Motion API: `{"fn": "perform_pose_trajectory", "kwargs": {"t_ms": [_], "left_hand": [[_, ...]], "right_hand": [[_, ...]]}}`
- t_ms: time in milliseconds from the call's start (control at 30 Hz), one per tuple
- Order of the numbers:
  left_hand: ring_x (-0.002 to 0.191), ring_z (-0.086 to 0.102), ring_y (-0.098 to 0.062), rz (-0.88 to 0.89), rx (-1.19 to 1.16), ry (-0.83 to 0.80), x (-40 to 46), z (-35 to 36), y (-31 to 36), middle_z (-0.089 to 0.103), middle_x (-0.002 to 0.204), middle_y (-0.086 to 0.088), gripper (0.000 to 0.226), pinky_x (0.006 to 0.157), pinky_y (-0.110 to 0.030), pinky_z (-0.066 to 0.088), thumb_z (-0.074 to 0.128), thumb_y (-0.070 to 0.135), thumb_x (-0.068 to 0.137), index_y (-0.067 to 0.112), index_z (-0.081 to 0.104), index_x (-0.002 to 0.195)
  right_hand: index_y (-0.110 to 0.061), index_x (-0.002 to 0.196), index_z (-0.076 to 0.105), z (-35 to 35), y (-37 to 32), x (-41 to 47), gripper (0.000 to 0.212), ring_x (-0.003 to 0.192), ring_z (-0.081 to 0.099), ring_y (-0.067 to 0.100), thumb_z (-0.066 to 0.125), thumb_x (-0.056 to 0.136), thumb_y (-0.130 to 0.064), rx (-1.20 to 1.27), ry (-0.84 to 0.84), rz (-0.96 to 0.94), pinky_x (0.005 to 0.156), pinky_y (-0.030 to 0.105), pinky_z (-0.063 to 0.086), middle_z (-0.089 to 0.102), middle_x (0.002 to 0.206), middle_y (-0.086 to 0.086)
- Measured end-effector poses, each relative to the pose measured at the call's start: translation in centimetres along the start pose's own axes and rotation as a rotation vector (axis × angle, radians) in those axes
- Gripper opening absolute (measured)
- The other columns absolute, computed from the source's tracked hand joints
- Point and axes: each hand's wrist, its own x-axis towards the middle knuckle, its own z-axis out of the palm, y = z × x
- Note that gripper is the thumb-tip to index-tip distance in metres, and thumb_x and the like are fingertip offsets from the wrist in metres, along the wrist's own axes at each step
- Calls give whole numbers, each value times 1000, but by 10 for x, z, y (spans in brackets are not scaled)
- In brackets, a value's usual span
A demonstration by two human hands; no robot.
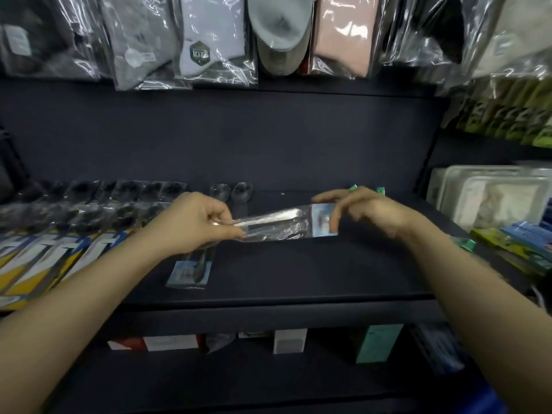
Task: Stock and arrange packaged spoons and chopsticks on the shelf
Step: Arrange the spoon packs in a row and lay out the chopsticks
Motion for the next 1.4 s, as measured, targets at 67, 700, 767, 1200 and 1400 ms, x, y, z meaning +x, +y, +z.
{"fn": "perform_pose_trajectory", "kwargs": {"t_ms": [67,700,767,1200,1400], "left_hand": [[43,42,-7,73,194,36,2,-1,-2,53,47,2,23,47,-21,36,76,36,67,19,63,57],[98,66,-20,-323,-1232,56,-9,28,28,67,109,-14,18,87,-30,53,51,17,92,5,60,102],[82,70,-13,-335,-1184,95,-3,28,23,72,92,-7,12,76,-24,57,53,13,91,9,64,90],[58,66,-5,-256,-900,50,24,5,9,73,75,2,13,49,-15,51,60,11,87,17,50,82],[62,65,-4,-290,-919,22,32,3,6,73,75,6,18,50,-14,50,61,15,86,20,48,75]], "right_hand": [[-18,66,60,20,-15,4,17,127,45,17,48,72,-7,-331,317,-107,99,24,35,55,119,7],[-13,79,71,127,-55,14,10,55,55,19,68,69,-10,-1402,900,-457,45,26,36,65,71,0],[-12,90,73,137,-53,11,20,61,59,20,64,72,-15,-1375,807,-399,48,26,40,69,81,1],[-22,129,35,99,-51,-7,50,67,68,11,56,88,-3,534,194,177,63,19,55,71,86,5],[-15,84,55,109,-50,4,26,64,65,7,59,81,10,483,157,23,66,18,54,67,63,-6]]}}
